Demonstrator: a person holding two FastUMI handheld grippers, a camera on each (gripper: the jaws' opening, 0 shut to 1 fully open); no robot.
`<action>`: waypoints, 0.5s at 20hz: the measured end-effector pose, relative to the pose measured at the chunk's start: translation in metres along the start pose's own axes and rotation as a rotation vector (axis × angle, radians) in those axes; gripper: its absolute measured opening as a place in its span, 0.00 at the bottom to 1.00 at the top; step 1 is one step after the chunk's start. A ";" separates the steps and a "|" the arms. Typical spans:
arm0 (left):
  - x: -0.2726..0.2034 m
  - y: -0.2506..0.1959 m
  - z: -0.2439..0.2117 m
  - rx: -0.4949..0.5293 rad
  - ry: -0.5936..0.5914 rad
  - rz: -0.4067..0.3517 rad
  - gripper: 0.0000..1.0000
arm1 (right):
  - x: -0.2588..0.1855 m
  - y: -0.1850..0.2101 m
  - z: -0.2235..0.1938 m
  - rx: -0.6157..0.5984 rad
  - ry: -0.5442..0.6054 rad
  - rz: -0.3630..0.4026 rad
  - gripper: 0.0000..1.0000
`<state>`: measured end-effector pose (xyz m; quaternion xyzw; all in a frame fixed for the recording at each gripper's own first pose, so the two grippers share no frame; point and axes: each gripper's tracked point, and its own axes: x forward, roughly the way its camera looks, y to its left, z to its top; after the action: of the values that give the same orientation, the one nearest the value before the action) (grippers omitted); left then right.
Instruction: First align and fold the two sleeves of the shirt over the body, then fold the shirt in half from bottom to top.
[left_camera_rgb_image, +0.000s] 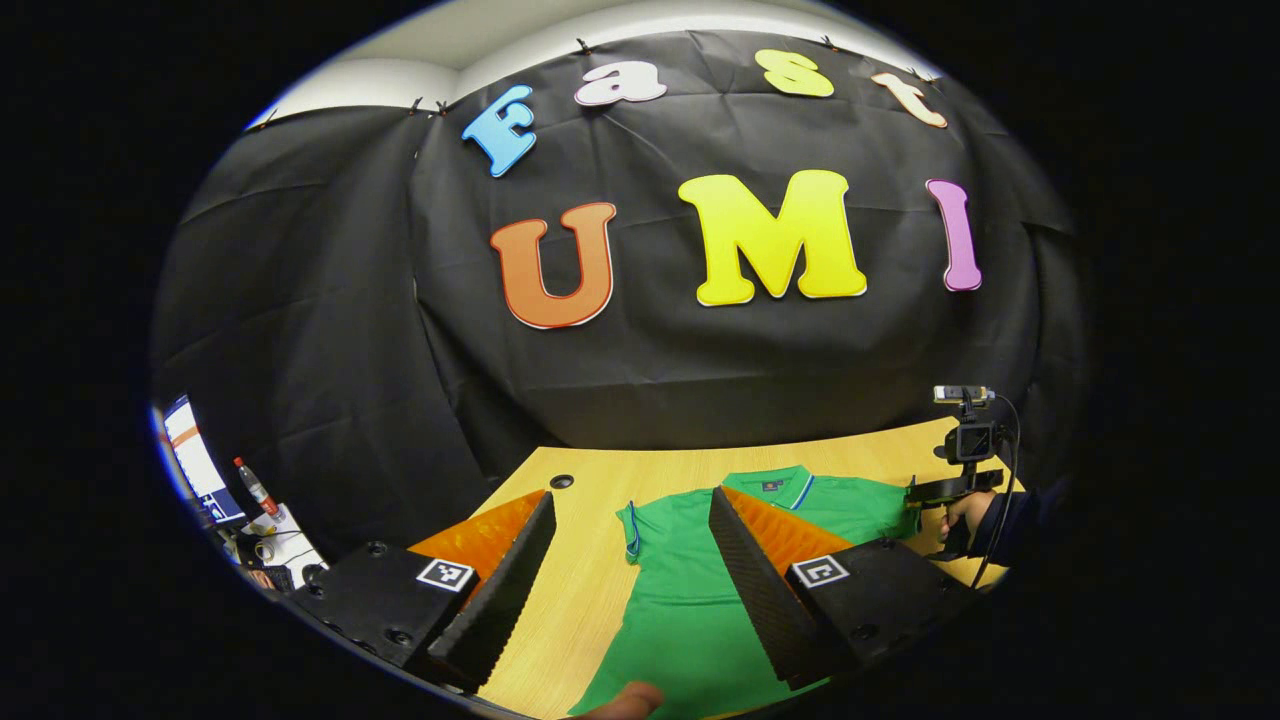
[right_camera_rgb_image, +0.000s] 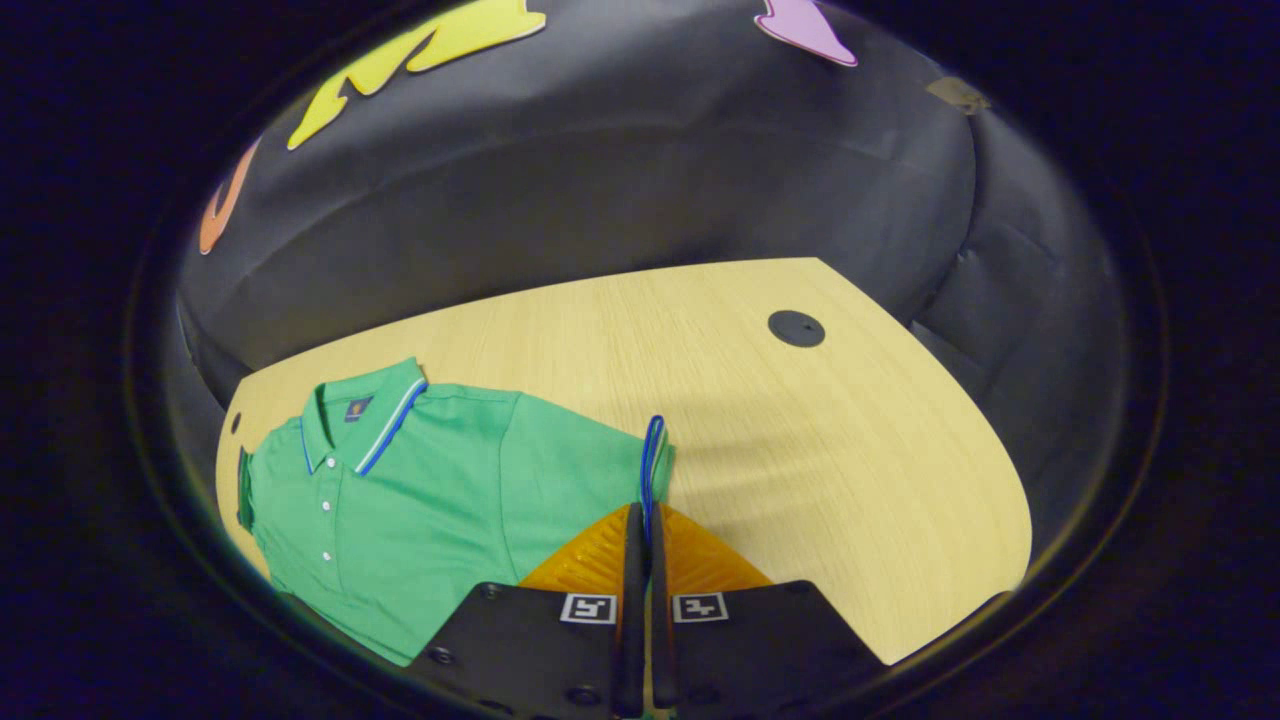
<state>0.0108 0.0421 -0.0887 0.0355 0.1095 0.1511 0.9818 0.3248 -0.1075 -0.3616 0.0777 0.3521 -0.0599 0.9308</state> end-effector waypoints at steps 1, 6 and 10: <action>-0.002 0.002 -0.001 -0.006 0.001 0.005 0.99 | -0.003 -0.003 0.001 -0.023 0.001 -0.004 0.06; -0.015 0.011 0.004 -0.009 -0.009 0.036 0.99 | -0.016 0.007 0.016 -0.073 -0.048 0.039 0.03; -0.026 0.021 0.004 -0.015 -0.010 0.070 0.99 | -0.024 0.028 0.026 -0.150 -0.090 0.106 0.03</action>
<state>-0.0181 0.0541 -0.0773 0.0328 0.1021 0.1862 0.9766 0.3283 -0.0839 -0.3229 0.0236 0.3086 0.0123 0.9508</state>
